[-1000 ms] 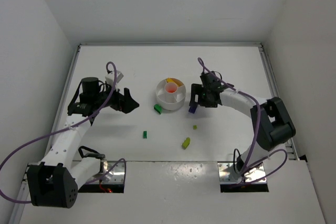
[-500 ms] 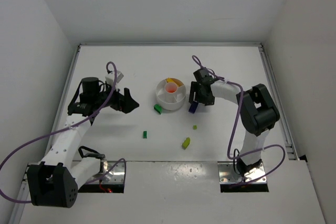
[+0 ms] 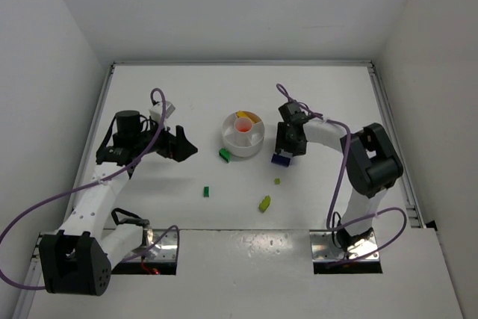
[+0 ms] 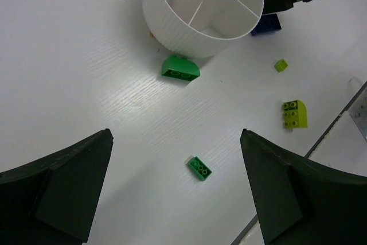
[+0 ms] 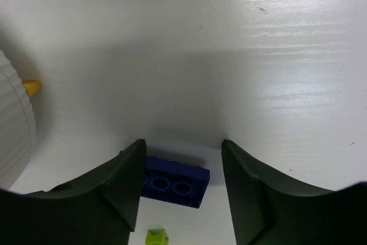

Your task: Sort the legos into containers by color

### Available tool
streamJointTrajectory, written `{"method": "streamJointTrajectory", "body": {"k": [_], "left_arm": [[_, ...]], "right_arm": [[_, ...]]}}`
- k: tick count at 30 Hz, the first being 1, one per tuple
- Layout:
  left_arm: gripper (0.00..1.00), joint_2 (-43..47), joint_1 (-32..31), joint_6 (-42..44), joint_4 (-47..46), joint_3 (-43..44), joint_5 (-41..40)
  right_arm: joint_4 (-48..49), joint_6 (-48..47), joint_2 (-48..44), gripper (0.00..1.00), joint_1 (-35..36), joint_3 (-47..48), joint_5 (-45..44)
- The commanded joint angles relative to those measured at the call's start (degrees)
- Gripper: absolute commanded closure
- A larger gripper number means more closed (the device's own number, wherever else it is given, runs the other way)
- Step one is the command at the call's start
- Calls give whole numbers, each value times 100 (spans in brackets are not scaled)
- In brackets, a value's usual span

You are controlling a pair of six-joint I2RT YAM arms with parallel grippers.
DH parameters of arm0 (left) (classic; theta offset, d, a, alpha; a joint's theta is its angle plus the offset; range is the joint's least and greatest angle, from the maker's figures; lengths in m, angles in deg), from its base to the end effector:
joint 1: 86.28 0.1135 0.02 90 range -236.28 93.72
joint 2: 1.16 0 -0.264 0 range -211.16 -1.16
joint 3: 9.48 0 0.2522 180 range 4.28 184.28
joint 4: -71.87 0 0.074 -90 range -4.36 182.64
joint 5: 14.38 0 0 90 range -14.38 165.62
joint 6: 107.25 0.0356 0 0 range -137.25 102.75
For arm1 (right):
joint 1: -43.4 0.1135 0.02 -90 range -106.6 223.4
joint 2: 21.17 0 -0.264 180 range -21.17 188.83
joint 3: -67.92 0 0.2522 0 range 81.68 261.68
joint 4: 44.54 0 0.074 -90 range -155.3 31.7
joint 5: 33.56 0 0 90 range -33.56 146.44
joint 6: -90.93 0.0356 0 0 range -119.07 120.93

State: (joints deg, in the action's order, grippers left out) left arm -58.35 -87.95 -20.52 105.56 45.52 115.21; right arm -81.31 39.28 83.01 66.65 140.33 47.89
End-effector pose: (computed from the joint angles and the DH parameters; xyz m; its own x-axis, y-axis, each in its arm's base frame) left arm 0.2104 -0.0288 0.2663 -0.6156 -0.0260 -0.7876 0.5043 0.7550 -0.4191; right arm 0.3136 0.1290 0.1350 -0.8818 0.2890 -0.3728 0.2636 0.9573 0.1185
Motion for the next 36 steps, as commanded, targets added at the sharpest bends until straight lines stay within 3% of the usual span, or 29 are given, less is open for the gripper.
{"method": "streamJointTrajectory", "body": {"k": [1,4,8,12,18,23,36], "left_arm": [[0,111,88,46,-234,-10,136],[0,164,88,46,-234,-10,136],[0,217,88,46,-234,-63,136],[0,217,88,46,-234,-63,136],[0,217,88,46,-234,-63,251],[0,217,88,46,-234,-63,251],[0,270,88,150,-234,-115,251]], "right_arm": [[32,-179,-284,42,-39,-3,311],[296,-564,-556,36,-39,-221,547],[726,-1565,-1092,34,-153,-538,977],[789,-3234,-1497,34,-259,-600,2444],[176,-5385,-1436,41,-364,-662,3824],[-687,-6829,-839,46,-540,-170,4063],[-626,-7438,-443,37,-707,-170,3879]]}}
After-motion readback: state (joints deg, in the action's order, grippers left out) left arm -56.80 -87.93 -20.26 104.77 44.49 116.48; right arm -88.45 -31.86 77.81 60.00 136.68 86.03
